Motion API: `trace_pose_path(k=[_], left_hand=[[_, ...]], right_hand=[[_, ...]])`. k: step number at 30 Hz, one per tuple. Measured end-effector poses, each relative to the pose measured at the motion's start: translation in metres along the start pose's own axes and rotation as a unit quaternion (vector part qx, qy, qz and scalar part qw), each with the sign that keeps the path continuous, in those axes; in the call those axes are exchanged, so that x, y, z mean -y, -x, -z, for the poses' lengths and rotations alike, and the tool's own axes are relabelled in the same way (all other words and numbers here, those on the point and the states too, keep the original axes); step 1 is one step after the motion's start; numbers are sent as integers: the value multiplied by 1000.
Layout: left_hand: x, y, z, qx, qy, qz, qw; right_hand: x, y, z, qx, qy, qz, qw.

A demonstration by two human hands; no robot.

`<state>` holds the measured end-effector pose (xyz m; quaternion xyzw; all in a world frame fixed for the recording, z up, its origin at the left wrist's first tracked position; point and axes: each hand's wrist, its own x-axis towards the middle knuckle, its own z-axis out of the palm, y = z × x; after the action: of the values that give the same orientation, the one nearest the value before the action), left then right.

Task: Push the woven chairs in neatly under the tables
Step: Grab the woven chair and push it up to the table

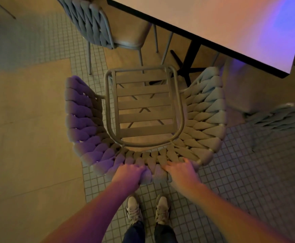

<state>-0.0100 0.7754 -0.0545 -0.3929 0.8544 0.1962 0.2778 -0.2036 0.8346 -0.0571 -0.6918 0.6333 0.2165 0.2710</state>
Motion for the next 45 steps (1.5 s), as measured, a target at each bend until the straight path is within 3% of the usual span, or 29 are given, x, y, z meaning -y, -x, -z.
trace_pose_path(k=[12,16,18,19,21,24,26,31,34,36,39,45], left_hand=[[10,20,-12,2,-17,-26,1000],[14,21,-5,52,7,-55,997],[27,19,9,94,85,-71,989],[37,17,19,87,142,-64,984],[71,6,42,-13,221,-16,975],[141,-19,77,-198,198,106,954],[178,-33,94,-248,204,186,929],[217,-60,117,-299,155,273,901],[237,-79,116,-282,245,324,869],[249,-92,112,-254,294,336,858],[256,-105,110,-239,317,327,858],[264,-110,120,-254,301,319,862]], right_hand=[[23,24,-1,3,-32,3,999],[20,26,5,21,-72,29,997],[11,24,18,60,-145,43,987],[4,20,28,61,-183,36,981],[-16,6,53,-7,-227,3,974],[-51,-30,94,-143,-194,-59,969],[-72,-54,112,-193,-158,-99,963],[-130,-100,133,-259,-149,-236,924],[-165,-114,138,-269,-131,-296,907],[-183,-116,132,-272,-185,-322,888],[-202,-117,125,-278,-241,-318,874],[-206,-117,124,-303,-231,-311,871]])
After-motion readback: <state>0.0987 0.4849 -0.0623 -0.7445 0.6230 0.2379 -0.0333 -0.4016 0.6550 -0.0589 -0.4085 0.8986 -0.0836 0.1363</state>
